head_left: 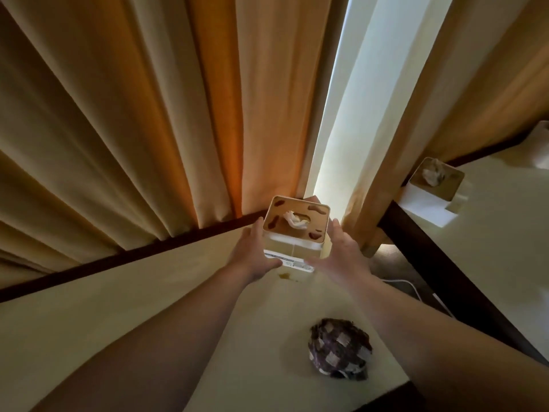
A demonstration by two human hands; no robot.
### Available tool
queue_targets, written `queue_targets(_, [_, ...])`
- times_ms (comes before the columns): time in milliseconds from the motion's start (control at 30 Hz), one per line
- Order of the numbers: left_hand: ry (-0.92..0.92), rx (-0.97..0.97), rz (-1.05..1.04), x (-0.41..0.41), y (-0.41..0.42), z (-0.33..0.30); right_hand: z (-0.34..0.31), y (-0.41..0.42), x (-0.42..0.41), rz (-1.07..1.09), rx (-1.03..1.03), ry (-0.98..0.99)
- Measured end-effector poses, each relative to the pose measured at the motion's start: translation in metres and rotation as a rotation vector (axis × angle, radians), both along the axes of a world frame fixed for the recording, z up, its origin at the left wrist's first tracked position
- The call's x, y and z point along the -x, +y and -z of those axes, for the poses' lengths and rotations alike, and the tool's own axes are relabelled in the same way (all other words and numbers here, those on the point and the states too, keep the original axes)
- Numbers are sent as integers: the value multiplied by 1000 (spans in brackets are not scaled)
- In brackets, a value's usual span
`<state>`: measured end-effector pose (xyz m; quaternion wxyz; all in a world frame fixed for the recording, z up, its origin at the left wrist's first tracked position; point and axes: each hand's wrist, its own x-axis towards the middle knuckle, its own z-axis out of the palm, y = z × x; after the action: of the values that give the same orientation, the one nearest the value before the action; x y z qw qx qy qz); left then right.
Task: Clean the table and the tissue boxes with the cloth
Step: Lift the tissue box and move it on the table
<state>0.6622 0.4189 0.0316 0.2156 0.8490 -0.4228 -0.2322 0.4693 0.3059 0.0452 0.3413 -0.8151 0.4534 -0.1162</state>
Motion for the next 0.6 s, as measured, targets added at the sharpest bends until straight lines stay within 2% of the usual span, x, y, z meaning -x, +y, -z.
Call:
queue_targets(200, [131,-18,39,-27,-27,1,24,-19,-23,52,-109,62])
queue_targets(400, [220,-2,103,-34,-34,-2,41,-25,-29,98,-142,6])
queue_targets(600, [128,-2,101,-36,-34,4,47,-27,-33,84,-123,-4])
